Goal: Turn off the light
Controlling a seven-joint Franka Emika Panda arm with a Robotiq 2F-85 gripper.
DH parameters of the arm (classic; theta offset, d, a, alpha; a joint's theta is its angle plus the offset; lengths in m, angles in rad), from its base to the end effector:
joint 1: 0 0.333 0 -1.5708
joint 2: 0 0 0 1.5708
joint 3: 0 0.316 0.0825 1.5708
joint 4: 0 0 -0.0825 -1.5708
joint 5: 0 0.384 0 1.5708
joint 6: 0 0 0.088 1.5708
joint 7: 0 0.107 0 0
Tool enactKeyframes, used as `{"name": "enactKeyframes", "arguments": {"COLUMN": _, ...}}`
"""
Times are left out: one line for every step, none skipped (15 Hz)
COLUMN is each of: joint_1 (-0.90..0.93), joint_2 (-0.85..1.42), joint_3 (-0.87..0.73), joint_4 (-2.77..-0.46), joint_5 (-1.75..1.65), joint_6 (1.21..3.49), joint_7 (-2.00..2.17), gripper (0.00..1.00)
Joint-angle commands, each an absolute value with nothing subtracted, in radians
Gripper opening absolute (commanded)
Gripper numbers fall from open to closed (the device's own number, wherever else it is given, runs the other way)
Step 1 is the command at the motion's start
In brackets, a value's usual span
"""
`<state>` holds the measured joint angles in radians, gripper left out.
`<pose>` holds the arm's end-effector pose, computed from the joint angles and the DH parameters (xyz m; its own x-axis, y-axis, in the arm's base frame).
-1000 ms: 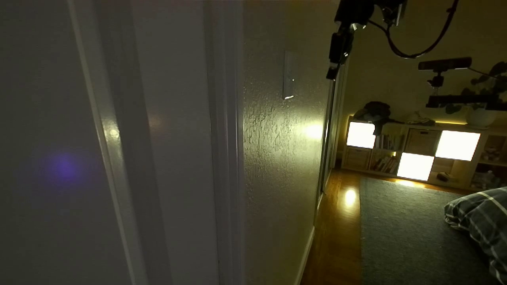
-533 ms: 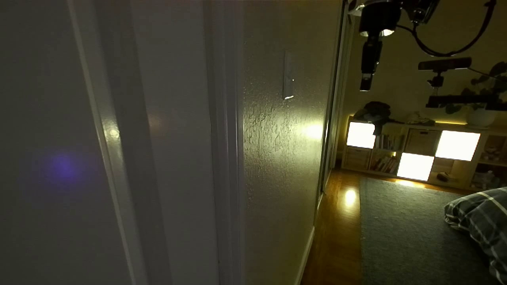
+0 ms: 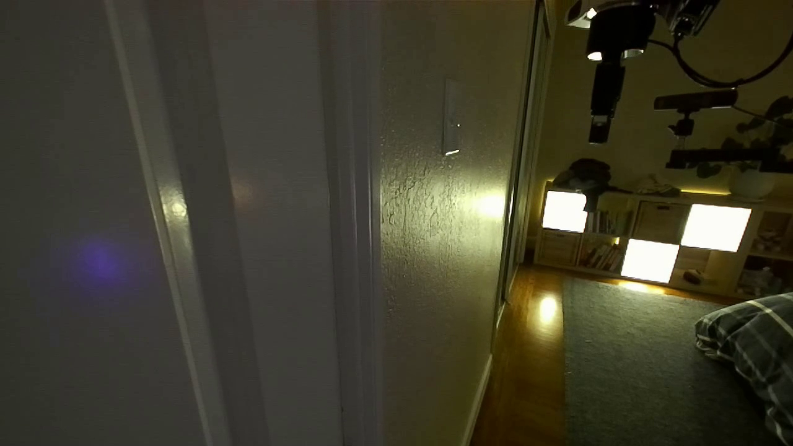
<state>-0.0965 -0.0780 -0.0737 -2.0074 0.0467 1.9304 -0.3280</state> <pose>0.5270 -0.0881 0.4900 0.9899 0.1407 0.0162 0.1414 -0.9889 -0.0467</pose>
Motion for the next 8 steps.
{"name": "enactKeyframes", "arguments": {"joint_1": -0.097, "joint_2": -0.139, "joint_3": -0.092, "joint_4": -2.062, "joint_5": 0.024, "joint_6": 1.91, "joint_7": -0.306, "gripper": 0.81}}
{"name": "enactKeyframes", "arguments": {"joint_1": -0.098, "joint_2": -0.141, "joint_3": -0.095, "joint_4": -2.065, "joint_5": 0.024, "joint_6": 1.91, "joint_7": -0.305, "gripper": 0.88}}
{"name": "enactKeyframes", "arguments": {"joint_1": -0.098, "joint_2": -0.144, "joint_3": -0.099, "joint_4": -2.067, "joint_5": 0.023, "joint_6": 1.908, "joint_7": -0.304, "gripper": 0.94}}
{"name": "enactKeyframes", "arguments": {"joint_1": -0.099, "joint_2": -0.144, "joint_3": -0.103, "joint_4": -2.067, "joint_5": 0.029, "joint_6": 1.904, "joint_7": -0.299, "gripper": 0.98}}
{"name": "enactKeyframes", "arguments": {"joint_1": -0.091, "joint_2": -0.096, "joint_3": -0.102, "joint_4": -2.026, "joint_5": 0.046, "joint_6": 1.926, "joint_7": -0.327, "gripper": 0.82}}
{"name": "enactKeyframes", "arguments": {"joint_1": -0.092, "joint_2": -0.097, "joint_3": -0.105, "joint_4": -2.028, "joint_5": 0.046, "joint_6": 1.923, "joint_7": -0.327, "gripper": 0.89}}
{"name": "enactKeyframes", "arguments": {"joint_1": -0.092, "joint_2": -0.097, "joint_3": -0.106, "joint_4": -2.028, "joint_5": 0.046, "joint_6": 1.921, "joint_7": -0.327, "gripper": 0.96}}
{"name": "enactKeyframes", "arguments": {"joint_1": -0.092, "joint_2": -0.098, "joint_3": -0.107, "joint_4": -2.028, "joint_5": 0.046, "joint_6": 1.92, "joint_7": -0.327, "gripper": 0.99}}
